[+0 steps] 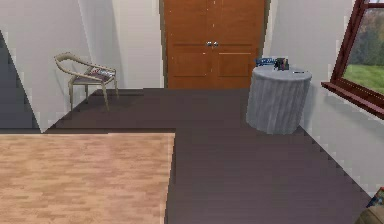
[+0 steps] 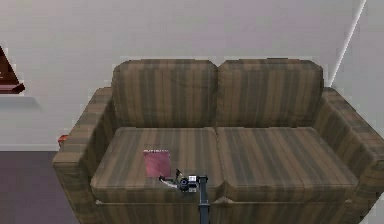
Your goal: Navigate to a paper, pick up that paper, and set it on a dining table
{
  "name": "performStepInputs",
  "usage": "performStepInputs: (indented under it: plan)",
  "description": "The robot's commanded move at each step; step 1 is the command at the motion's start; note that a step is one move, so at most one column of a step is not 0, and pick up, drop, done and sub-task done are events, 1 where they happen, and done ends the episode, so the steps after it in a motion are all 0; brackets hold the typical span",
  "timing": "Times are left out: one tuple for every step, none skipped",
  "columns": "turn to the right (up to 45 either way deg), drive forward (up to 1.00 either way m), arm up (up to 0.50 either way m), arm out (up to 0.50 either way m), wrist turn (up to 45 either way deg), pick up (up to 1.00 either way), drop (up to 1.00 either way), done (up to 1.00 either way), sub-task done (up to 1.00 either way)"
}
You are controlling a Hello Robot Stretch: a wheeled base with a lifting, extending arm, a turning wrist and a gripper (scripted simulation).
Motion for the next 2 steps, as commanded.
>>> performStepInputs:
  plan:
    - [0.0, 0.0, 0.1, 0.0, 0.0, 0.0, 0.0, 0.0, 0.0]
    - [0.0, 0.0, 0.5, 0.0, 0.0, 0.0, 0.0, 0.0, 0.0]
